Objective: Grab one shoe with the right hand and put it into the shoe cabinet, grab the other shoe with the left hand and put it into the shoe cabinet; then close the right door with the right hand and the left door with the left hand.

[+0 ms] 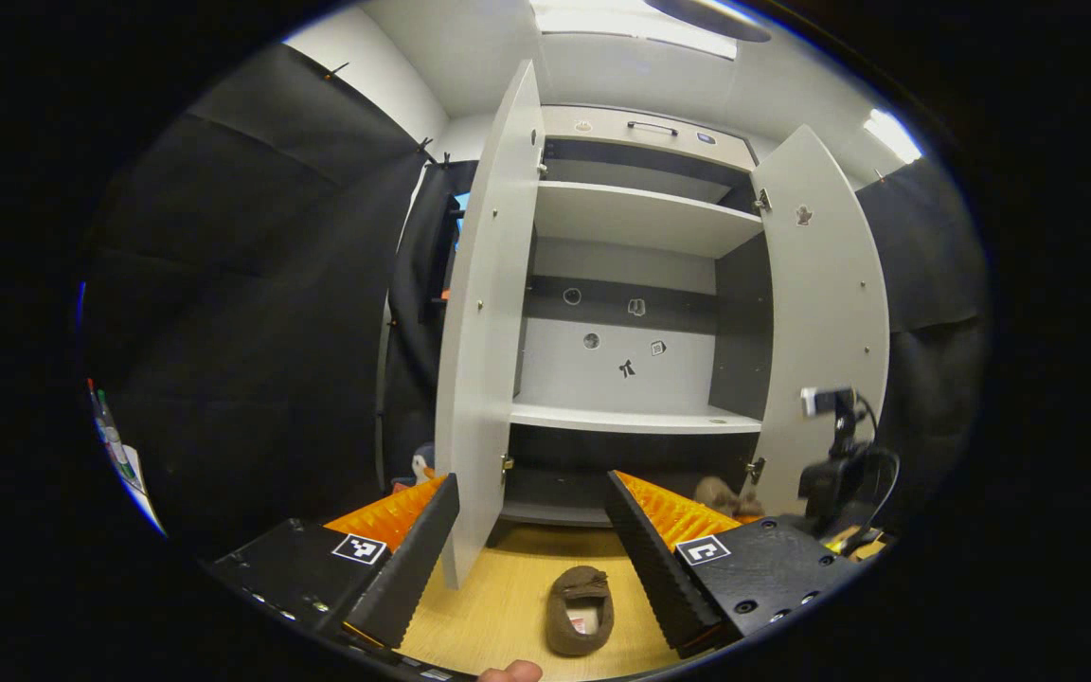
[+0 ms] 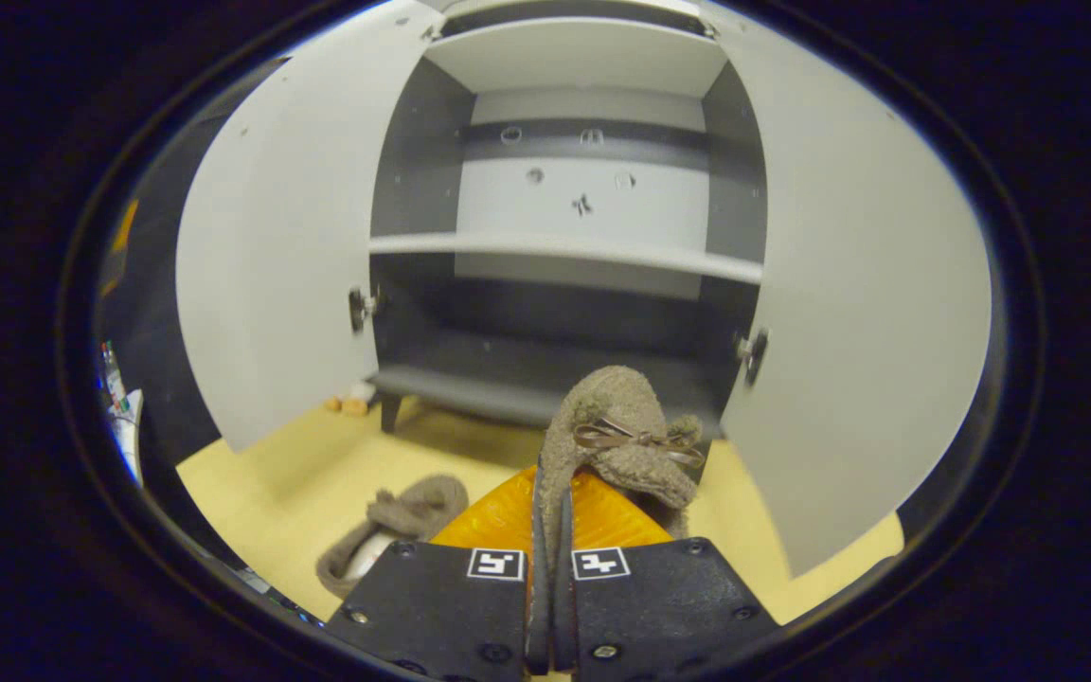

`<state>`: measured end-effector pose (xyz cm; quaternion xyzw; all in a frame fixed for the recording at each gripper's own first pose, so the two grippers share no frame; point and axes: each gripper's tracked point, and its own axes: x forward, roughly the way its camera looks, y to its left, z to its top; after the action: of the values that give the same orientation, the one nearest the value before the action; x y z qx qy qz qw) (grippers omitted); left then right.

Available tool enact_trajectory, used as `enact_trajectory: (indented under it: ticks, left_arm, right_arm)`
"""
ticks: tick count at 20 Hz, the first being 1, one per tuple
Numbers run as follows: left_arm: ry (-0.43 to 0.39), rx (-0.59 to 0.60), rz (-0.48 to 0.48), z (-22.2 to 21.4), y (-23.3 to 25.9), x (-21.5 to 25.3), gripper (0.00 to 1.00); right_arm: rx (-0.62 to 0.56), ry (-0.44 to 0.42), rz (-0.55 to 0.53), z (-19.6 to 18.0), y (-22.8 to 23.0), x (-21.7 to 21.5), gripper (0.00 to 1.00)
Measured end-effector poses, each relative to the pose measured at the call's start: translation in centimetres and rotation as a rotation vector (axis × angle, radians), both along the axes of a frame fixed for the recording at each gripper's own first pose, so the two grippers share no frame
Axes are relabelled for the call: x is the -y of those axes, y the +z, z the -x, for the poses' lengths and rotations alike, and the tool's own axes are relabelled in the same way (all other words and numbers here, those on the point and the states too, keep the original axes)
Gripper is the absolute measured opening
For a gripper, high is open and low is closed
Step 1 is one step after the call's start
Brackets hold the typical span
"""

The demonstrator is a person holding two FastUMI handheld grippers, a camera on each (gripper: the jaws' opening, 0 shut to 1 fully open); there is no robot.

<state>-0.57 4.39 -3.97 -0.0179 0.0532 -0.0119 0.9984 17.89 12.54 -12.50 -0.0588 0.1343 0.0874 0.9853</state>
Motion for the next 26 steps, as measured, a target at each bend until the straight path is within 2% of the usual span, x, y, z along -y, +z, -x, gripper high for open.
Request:
enact_trajectory:
  ticks: [3,6,7,8,9,12,16,20,22,23,24,25,26]
  left_arm:
    - [-0.026,-0.003,0.012,-0.3,-0.3,1.1,0.95]
    - [-0.042,0.004,0.009,0.0,-0.3,1.5,0.95]
    - [-0.042,0.007,-0.001,0.2,-0.3,1.4,0.95]
    - [-0.037,0.008,-0.015,0.3,-0.3,1.2,1.00]
    - [-0.030,0.006,-0.028,0.5,-0.4,1.0,0.95]
    - [-0.017,0.003,-0.052,0.7,-0.8,0.4,0.95]
    - [-0.003,-0.013,-0.041,0.6,-0.9,0.1,0.95]
    - [0.008,-0.008,-0.027,0.7,-0.8,-0.3,0.95]
    - [0.014,-0.001,-0.022,0.8,-0.7,-0.4,0.95]
    - [0.015,0.000,-0.017,0.9,-0.7,-0.4,0.95]
    - [0.010,0.001,-0.007,0.9,-0.6,-0.3,0.95]
    - [0.004,0.003,0.002,0.9,-0.6,-0.3,0.95]
    - [-0.003,0.008,0.008,0.9,-0.4,-0.2,0.95]
  right_arm:
    - [0.066,0.010,0.034,-5.2,8.8,-0.2,0.05]
    - [0.039,-0.026,0.048,-12.6,13.5,0.2,0.05]
    - [0.012,-0.044,0.078,-15.1,14.1,0.4,0.05]
    - [-0.015,-0.058,0.117,-17.5,14.0,0.6,0.06]
    - [-0.043,-0.066,0.150,-19.4,13.9,0.4,0.06]
    - [-0.131,-0.075,0.229,-23.4,12.4,-0.5,0.05]
    - [-0.175,-0.093,0.320,-25.0,11.1,-1.7,0.06]
    - [-0.215,-0.143,0.316,-25.8,10.8,-1.2,0.10]
    - [-0.251,-0.114,0.273,-25.4,10.6,-1.7,0.17]
    - [-0.279,-0.105,0.251,-25.0,10.5,-1.8,0.39]
    - [-0.294,-0.102,0.239,-24.5,10.8,-1.7,0.36]
    - [-0.296,-0.098,0.229,-23.9,11.5,-1.6,0.51]
    - [-0.290,-0.085,0.217,-23.1,12.2,-1.7,0.52]
